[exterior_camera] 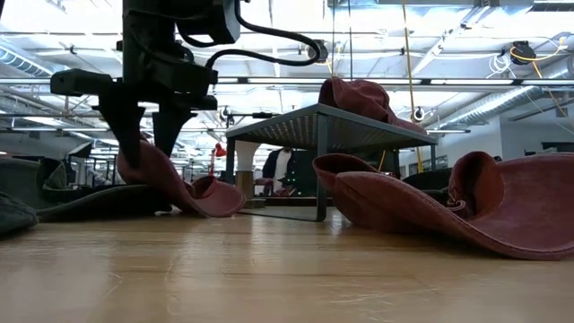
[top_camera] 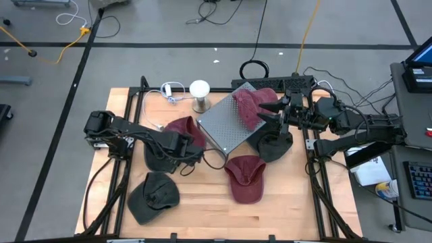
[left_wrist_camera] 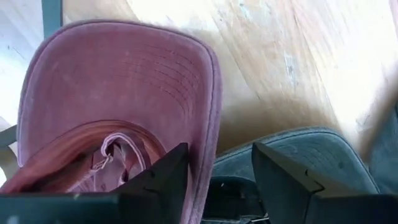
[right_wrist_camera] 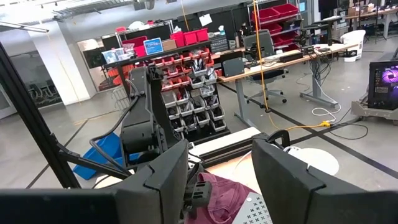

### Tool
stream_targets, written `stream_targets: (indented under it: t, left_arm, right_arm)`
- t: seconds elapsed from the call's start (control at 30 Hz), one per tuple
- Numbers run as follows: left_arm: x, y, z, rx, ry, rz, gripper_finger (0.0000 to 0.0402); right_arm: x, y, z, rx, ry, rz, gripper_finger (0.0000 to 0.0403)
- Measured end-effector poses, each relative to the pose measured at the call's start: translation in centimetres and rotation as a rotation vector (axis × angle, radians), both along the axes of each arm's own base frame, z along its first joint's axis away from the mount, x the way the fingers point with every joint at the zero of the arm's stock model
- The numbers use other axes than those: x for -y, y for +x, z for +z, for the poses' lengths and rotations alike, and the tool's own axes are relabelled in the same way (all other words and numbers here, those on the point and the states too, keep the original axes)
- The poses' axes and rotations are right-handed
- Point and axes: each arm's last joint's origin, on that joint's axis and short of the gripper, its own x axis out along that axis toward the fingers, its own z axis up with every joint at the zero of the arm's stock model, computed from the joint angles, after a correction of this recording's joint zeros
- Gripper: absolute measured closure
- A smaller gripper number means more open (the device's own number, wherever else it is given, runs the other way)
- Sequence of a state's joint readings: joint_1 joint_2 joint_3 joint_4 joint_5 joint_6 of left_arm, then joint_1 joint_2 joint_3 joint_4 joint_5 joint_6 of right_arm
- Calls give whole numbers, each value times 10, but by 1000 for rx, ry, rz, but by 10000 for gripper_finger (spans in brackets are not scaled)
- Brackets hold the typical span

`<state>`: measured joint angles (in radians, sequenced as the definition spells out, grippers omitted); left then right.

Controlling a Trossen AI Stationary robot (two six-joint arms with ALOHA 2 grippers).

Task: Pick & Place hat
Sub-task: Stack the left red cap on top of the red cap on the shelf

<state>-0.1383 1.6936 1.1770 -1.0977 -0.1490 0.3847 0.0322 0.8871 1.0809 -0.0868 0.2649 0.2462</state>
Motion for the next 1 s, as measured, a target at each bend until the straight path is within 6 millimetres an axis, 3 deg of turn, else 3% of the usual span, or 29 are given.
stream_targets:
  t: [0.47,0.7,1.0]
  left_arm:
    - [1,0,0,7,-38,83,388]
    - [0,-7,18,84,-33,121,392]
    - [6,-36,67,271,-121,168,392]
  right_arm:
    - [-1,0,0,10,30,32,232]
    - [1,0,0,11,30,-20,232]
    - [1,0,1,10,19,-22,232]
